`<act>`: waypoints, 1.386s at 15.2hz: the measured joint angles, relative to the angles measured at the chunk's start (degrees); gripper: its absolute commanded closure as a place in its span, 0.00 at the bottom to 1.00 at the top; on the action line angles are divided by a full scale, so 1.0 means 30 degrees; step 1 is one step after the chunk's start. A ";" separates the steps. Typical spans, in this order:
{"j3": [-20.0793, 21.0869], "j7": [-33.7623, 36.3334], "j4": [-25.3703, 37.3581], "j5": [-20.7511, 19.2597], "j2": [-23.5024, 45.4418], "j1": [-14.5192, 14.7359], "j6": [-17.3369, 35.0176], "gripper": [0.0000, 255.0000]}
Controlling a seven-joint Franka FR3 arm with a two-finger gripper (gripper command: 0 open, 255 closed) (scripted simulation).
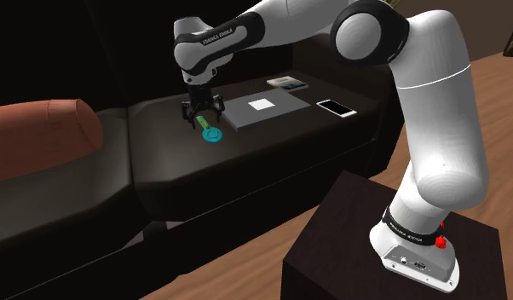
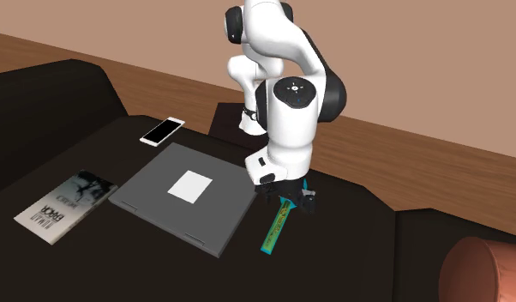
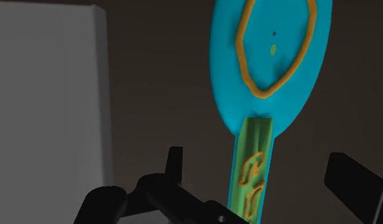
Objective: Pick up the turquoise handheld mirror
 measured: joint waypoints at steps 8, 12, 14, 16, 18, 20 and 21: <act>-0.0027 0.0026 -0.0144 -0.0035 0.0085 -0.0001 0.0337 1.00; -0.0029 0.0039 -0.0136 -0.0039 0.0089 0.0004 0.0333 1.00; -0.0004 0.0030 -0.0011 -0.0013 0.0028 0.0015 0.0074 1.00; 0.0001 0.0001 0.0324 0.0003 -0.0031 0.0003 -0.0337 1.00; 0.0014 0.0024 0.0666 0.0010 -0.0129 0.0024 -0.0777 1.00; 0.0021 0.0032 0.1142 0.0013 -0.0172 0.0039 -0.1297 1.00; 0.0020 0.0030 0.1455 0.0013 -0.0137 0.0043 -0.1573 1.00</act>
